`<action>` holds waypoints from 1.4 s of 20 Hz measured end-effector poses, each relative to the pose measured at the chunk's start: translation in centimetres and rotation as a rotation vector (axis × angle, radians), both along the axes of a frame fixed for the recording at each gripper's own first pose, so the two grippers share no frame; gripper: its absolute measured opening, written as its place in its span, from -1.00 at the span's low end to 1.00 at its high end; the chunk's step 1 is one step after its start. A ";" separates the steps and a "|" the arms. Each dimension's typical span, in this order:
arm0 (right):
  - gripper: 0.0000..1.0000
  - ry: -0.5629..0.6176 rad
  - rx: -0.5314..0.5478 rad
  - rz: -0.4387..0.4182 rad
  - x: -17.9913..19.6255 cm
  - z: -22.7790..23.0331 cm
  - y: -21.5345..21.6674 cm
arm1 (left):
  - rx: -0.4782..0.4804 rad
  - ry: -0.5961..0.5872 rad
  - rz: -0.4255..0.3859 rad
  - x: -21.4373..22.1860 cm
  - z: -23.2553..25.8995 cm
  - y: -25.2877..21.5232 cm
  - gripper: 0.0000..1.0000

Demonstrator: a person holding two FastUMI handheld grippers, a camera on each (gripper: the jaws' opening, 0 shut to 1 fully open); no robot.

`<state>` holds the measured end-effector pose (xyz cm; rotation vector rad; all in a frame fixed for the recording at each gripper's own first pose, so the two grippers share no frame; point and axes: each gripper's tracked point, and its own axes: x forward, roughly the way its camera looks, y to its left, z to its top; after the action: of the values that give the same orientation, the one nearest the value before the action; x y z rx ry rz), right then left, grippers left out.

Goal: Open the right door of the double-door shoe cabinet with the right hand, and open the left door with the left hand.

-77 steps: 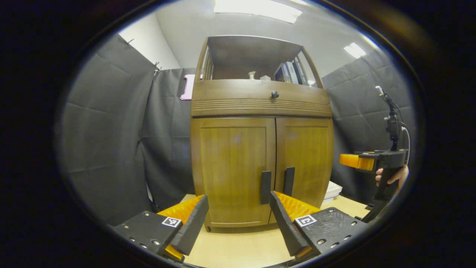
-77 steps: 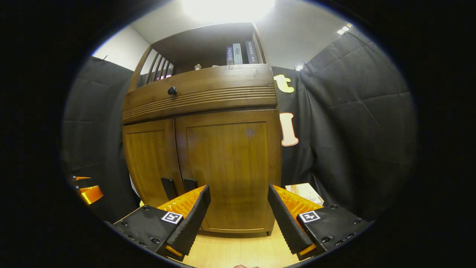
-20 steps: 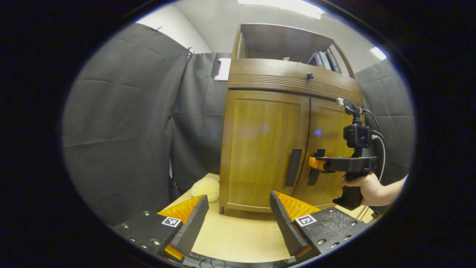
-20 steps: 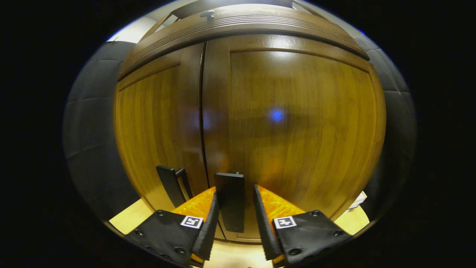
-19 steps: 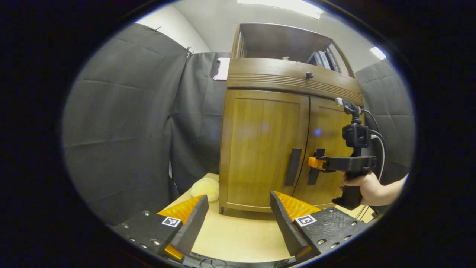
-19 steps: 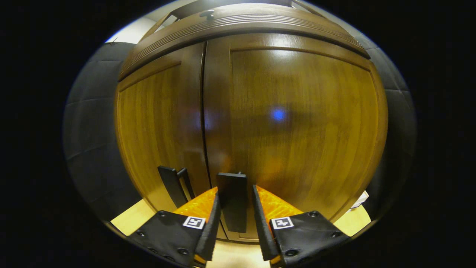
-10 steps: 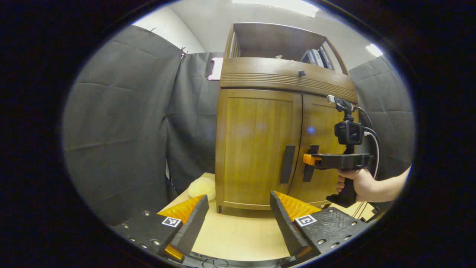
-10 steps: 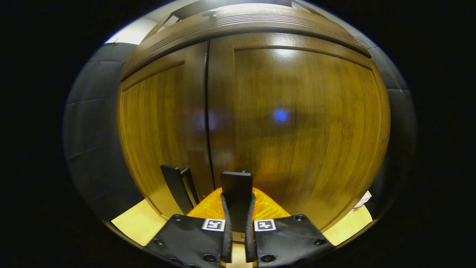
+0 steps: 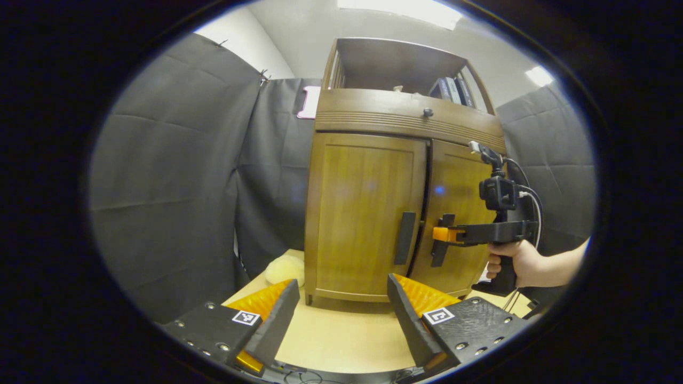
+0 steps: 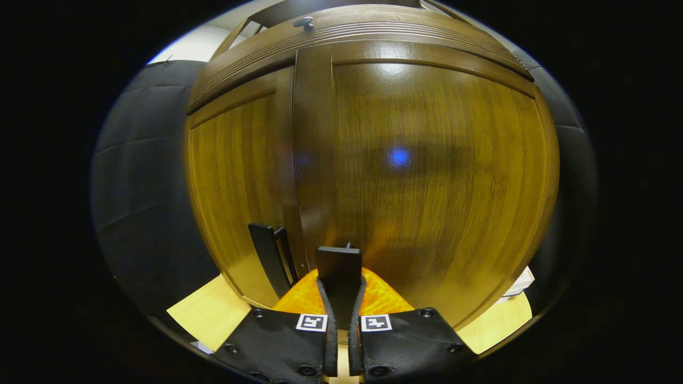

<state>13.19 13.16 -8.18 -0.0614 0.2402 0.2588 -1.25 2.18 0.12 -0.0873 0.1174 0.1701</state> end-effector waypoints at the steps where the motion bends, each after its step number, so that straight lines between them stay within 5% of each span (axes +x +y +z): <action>1: -0.81 0.000 -0.001 0.005 -0.2 -0.1 0.1 | 0.004 -0.001 0.001 0.1 0.0 0.0 0.90; 28: -0.82 -0.019 -0.012 0.051 -12.2 -0.2 -5.4 | -0.040 -0.049 -0.082 0.8 -0.1 -1.1 0.90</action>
<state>1.00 7.77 -8.35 -0.0816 0.2214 0.3070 -0.47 1.10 0.00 -0.1258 0.0757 0.0837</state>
